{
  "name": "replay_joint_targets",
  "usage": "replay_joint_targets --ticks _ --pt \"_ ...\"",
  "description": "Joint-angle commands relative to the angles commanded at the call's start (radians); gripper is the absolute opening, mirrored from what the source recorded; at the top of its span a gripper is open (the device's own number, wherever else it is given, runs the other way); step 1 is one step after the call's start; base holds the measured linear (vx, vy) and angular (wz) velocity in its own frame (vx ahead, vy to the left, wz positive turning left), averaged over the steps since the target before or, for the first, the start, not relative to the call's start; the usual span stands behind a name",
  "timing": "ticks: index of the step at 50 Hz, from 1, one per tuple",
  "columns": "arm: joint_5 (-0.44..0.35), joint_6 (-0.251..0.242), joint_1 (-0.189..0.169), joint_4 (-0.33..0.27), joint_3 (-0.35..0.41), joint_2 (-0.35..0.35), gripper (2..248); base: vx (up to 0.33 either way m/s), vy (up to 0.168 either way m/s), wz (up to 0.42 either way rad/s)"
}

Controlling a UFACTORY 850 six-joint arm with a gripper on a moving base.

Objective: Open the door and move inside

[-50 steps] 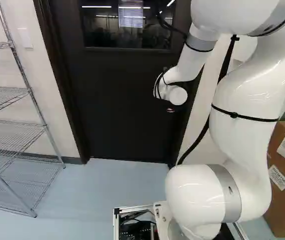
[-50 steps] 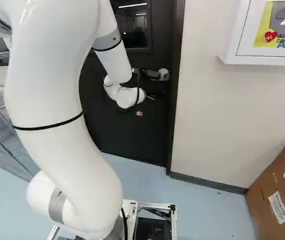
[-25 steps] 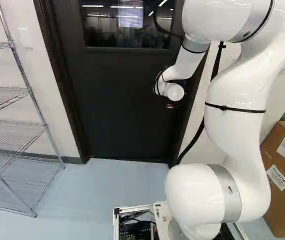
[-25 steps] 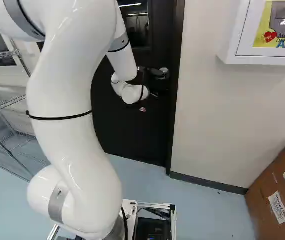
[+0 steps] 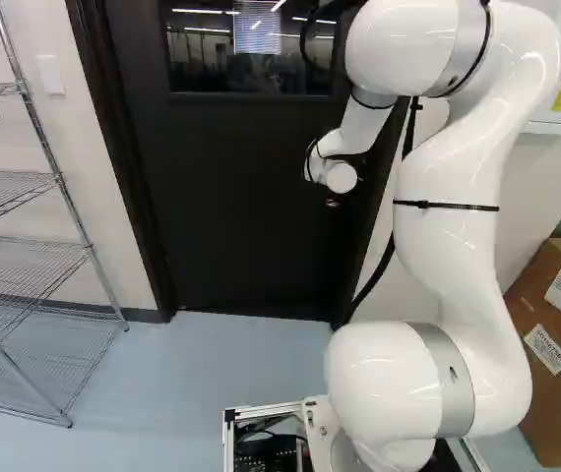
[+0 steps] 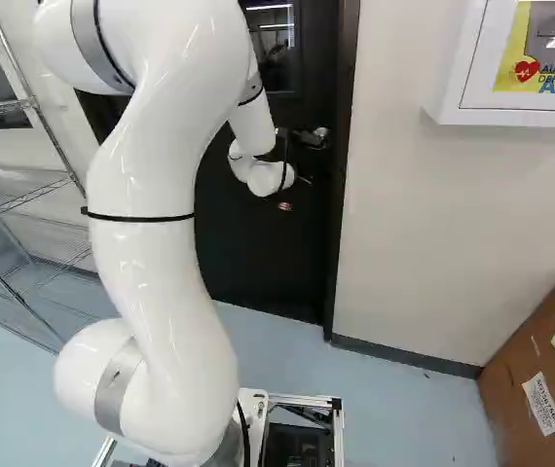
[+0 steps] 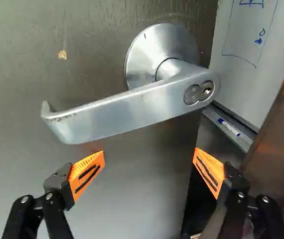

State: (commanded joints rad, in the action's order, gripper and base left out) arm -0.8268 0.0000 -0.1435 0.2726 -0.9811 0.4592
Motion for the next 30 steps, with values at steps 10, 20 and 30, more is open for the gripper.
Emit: replay_joint_targets --ticks 10,20,30 --pt "0.0 0.0 0.009 -0.046 -0.055 0.043 247 0.0 0.0 0.0" --pt "0.0 0.0 0.029 -0.13 -0.1 0.077 247 0.0 0.0 0.0" --pt "0.0 0.0 0.05 -0.194 -0.141 0.109 247 0.0 0.0 0.0"
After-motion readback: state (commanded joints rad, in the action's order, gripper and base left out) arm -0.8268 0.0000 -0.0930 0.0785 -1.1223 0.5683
